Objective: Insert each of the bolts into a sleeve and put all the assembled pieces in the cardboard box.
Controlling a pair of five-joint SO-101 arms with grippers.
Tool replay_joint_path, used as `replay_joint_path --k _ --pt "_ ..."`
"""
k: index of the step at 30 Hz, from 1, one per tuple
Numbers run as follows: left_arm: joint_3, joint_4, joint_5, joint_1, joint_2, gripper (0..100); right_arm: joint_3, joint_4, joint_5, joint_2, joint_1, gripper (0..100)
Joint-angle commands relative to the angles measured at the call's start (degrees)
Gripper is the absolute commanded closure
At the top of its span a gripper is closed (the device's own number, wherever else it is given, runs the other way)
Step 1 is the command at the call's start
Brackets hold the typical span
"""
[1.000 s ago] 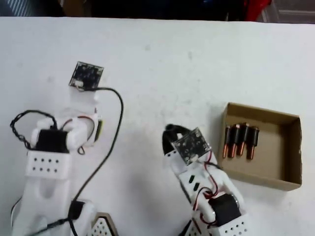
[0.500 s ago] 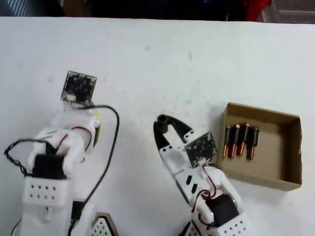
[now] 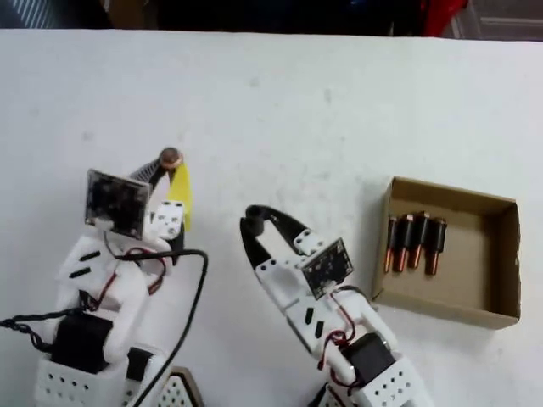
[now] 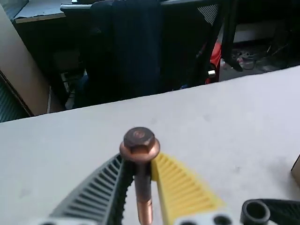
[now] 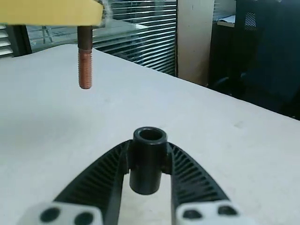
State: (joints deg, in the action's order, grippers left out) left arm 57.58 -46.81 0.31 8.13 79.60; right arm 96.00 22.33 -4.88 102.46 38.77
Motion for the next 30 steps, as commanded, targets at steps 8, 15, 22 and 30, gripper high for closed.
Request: replay_joint_path --k 8,15,22,30 --pt "-0.8 9.4 4.0 1.3 1.8 98 0.9 -0.3 -0.1 0.7 0.2 98.1" --pt "-0.7 11.2 4.0 8.4 1.8 98 0.9 0.5 -0.1 0.7 0.2 98.1" --pt "-0.2 14.2 4.9 10.2 1.5 98 0.9 0.1 -0.5 0.7 0.2 98.1" --pt "3.5 15.1 9.8 14.4 1.6 98 0.9 0.4 -4.7 0.7 0.3 98.1"
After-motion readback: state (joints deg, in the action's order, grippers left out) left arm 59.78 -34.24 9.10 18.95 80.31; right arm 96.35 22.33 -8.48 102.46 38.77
